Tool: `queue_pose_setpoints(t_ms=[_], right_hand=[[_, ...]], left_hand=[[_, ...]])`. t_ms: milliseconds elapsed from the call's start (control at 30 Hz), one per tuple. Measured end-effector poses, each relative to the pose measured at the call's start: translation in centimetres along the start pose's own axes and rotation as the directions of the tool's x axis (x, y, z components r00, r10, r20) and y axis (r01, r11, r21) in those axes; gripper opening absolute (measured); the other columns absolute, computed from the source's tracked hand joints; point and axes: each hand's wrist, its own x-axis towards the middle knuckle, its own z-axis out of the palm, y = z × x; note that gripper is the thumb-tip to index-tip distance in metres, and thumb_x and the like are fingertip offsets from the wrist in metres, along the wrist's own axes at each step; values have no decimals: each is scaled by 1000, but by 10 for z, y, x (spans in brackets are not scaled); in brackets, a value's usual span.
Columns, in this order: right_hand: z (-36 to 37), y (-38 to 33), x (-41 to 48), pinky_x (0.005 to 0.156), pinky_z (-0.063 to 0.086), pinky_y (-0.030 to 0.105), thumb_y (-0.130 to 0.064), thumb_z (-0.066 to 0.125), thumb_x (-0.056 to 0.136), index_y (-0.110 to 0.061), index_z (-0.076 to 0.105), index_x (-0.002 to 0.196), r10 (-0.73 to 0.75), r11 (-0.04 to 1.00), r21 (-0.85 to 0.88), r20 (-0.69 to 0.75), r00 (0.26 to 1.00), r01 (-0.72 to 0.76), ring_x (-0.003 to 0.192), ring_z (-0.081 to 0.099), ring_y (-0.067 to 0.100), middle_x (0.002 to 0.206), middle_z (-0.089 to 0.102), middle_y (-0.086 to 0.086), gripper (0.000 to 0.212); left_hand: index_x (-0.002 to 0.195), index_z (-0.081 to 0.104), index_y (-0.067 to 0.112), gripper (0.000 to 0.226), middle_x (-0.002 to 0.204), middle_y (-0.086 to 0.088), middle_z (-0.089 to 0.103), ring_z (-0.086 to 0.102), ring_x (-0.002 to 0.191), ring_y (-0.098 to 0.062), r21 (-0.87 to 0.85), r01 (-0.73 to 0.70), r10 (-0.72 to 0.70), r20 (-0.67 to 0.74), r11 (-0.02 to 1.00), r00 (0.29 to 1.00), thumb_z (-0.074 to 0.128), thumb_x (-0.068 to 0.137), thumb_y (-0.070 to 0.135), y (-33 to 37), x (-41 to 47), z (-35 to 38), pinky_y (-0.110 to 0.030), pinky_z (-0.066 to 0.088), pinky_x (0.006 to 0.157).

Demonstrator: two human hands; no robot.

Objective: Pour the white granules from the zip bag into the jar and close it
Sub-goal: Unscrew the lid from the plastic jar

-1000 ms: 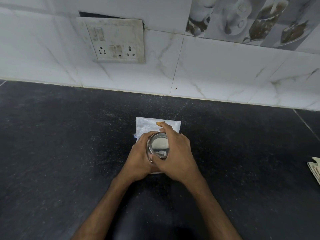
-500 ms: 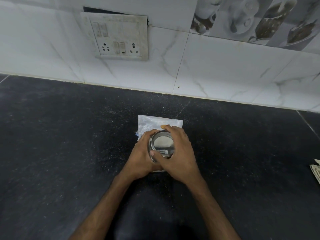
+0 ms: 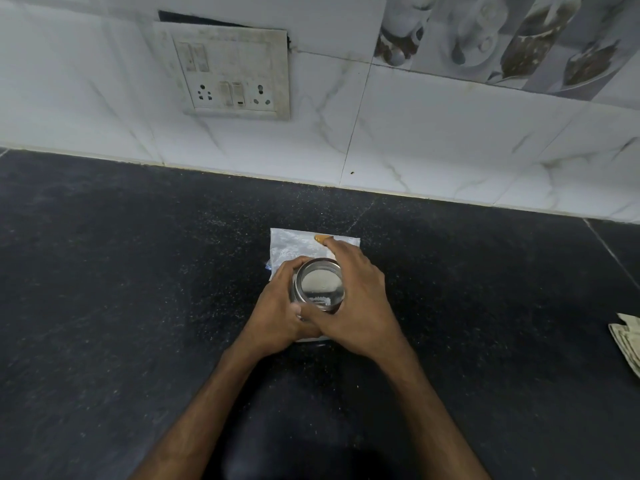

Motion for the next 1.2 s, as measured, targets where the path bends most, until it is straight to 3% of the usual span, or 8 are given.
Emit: queue_pose_setpoints(t_ms=[167,267,333,500,667,833,1000,1200], right_hand=[[8,-2,-4,109,38,50,-31,79,71,-21,48,141,9,997,71,3,1000,-10,129,50,14,137,53,-2,77],[1,3,2,120,21,48,-46,76,70,-35,30,149,-4,1000,19,118,993,2,135,42,5,146,46,-12,92],[2,1,1,118,22,39,-61,71,70,-37,30,149,26,999,25,42,999,-27,133,42,5,145,45,-12,92],[12,0,-3,114,31,49,-36,75,77,-26,46,140,32,996,86,10,999,-33,129,46,7,137,50,-9,70],[6,-2,2,114,28,38,-61,70,69,-32,41,143,39,999,24,-32,999,-39,130,47,8,140,50,-10,84],[7,-2,-2,107,41,45,-35,77,76,-24,48,142,25,997,75,20,999,-27,124,50,12,135,50,-3,73],[1,2,2,115,32,35,-54,80,70,-33,33,151,49,993,107,15,999,-51,132,44,3,144,48,-12,96],[4,7,1,110,38,45,-30,81,72,-25,45,144,-22,994,111,45,999,17,130,49,11,141,54,-6,82]], left_hand=[[139,47,26,100,135,9,59,59,124,-11,-19,0,0,-9,1000,1000,96,51,30,1,0,1,-39,50,104],[137,47,26,98,133,10,59,60,122,-8,-13,-6,6,1,1000,1000,95,52,34,1,0,0,-39,51,103],[137,46,28,97,132,12,59,59,123,-8,0,-18,18,2,1000,1000,93,53,35,0,-1,0,-38,51,103],[136,45,39,97,133,14,59,59,123,-9,3,-29,29,-9,1000,1000,94,52,34,0,0,0,-34,51,102],[137,46,31,97,132,15,58,58,123,-7,11,-35,35,-5,999,999,94,53,32,-3,0,1,-35,51,102],[137,46,35,96,133,12,59,59,123,-12,-3,-32,32,-13,999,999,94,54,32,-2,0,1,-34,50,102],[136,45,36,97,131,19,57,58,123,-5,20,-38,38,-7,999,999,95,52,30,-2,-1,0,-35,51,102],[137,47,27,100,133,7,60,60,123,-15,-4,-24,24,-6,1000,1000,97,51,26,-2,1,1,-43,51,103]])
